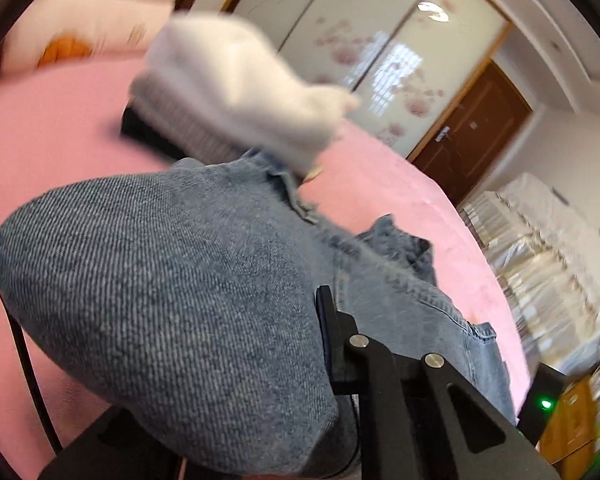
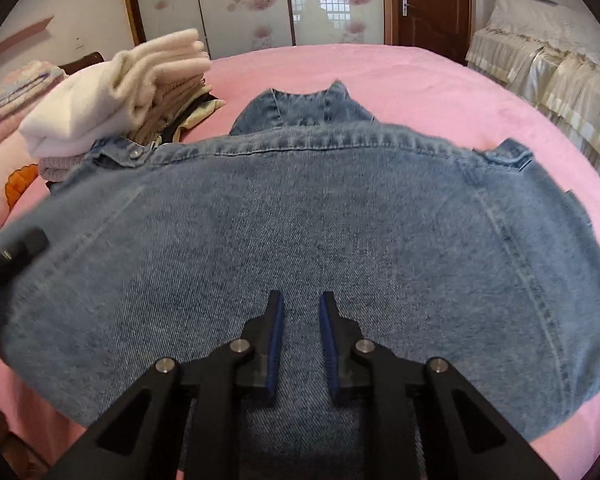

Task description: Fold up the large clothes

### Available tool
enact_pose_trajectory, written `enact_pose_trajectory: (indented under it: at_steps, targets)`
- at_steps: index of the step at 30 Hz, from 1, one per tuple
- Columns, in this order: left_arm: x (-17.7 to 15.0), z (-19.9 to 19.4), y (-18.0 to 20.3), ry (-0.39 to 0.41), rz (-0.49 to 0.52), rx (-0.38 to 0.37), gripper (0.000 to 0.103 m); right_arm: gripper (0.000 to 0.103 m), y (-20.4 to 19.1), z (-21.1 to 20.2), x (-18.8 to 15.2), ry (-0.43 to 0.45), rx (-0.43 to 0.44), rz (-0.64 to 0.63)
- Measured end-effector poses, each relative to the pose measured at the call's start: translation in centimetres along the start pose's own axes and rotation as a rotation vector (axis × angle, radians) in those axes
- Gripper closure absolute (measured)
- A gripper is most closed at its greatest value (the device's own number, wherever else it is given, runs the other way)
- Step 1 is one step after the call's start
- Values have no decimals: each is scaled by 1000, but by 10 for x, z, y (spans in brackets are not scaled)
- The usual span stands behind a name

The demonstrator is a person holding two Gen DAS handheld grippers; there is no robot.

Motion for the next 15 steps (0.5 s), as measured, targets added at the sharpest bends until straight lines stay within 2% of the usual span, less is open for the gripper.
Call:
enact_pose_trajectory:
  at_steps: [8, 11, 13, 15]
  targets:
    - [-6, -14, 103, 56, 284, -9, 93, 85, 25, 6, -2, -36, 151, 97]
    - [-15, -10, 147, 46, 381, -35, 93, 85, 37, 6, -3, -58, 223, 142]
    - [-26, -2, 180, 29, 465, -44, 93, 87, 56, 0, -4, -92, 308, 202]
    - [-38, 2, 208, 5, 519, -65, 92, 88, 85, -12, -11, -109, 314, 253]
Point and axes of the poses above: each gripper's, at about its wrist camera, not at the fingertips, and z roughly the way its jaws point, y to its right, x to its top, the point moved 1 cm from there along z, roughly the way its jaws point, and after that the axes turned 10 degrees about -x, right-handed, at the moved point
